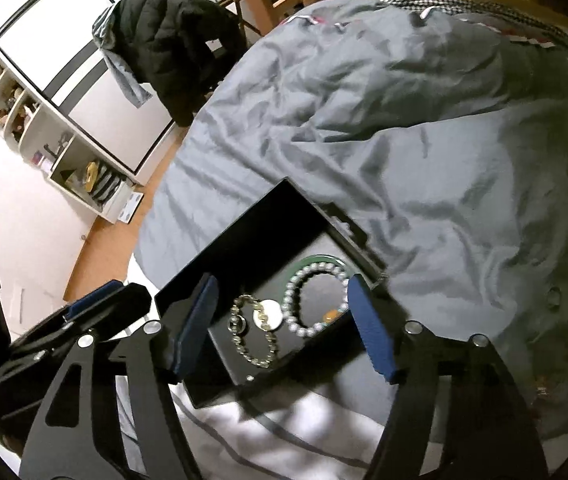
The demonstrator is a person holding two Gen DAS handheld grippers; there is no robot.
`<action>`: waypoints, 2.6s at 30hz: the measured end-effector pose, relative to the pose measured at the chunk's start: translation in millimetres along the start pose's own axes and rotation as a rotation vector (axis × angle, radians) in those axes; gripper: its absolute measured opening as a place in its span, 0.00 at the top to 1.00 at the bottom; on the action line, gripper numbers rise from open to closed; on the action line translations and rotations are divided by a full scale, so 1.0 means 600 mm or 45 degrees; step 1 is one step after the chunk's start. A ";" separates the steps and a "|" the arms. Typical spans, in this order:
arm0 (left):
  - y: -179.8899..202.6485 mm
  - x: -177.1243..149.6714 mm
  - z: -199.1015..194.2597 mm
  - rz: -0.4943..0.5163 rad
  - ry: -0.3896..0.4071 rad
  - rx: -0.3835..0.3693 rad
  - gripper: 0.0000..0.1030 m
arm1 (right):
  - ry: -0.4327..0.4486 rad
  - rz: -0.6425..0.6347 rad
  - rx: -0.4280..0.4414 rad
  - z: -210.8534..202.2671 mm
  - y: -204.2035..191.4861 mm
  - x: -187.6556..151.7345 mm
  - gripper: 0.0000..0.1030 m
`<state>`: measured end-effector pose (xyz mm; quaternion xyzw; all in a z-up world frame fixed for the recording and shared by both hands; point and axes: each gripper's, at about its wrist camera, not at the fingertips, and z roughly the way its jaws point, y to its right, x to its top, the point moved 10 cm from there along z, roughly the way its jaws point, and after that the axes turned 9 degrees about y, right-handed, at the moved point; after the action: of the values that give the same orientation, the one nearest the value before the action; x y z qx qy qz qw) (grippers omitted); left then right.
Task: Organize jewelry
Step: 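Release the gold bracelet into the box with the left tool while the right tool drops the bead bracelet in, then move both open tools back to the loose jewelry on the bed, then grasp the brown bead bracelet with the left tool while the right tool grasps the pink crystal bracelet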
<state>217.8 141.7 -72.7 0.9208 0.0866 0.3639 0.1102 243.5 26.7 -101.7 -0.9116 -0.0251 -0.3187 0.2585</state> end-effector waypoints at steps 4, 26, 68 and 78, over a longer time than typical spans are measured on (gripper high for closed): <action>0.022 -0.004 0.000 0.050 0.003 -0.024 0.17 | 0.029 -0.039 -0.066 -0.024 0.030 -0.005 0.16; 0.251 -0.110 0.048 0.586 0.059 -0.077 0.10 | 0.166 -0.164 -0.461 -0.247 0.328 -0.110 0.15; 0.430 -0.337 0.080 1.003 -0.189 -0.508 0.88 | 0.636 0.090 -0.344 -0.270 0.476 -0.060 0.86; 0.423 -0.320 0.094 0.934 -0.216 -0.502 0.91 | 0.508 0.037 -0.362 -0.230 0.473 -0.071 0.82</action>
<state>138.2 -156.3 -170.3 0.8786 -0.3273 0.3117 0.1544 191.2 -280.6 -164.6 -0.8580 0.0849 -0.4890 0.1322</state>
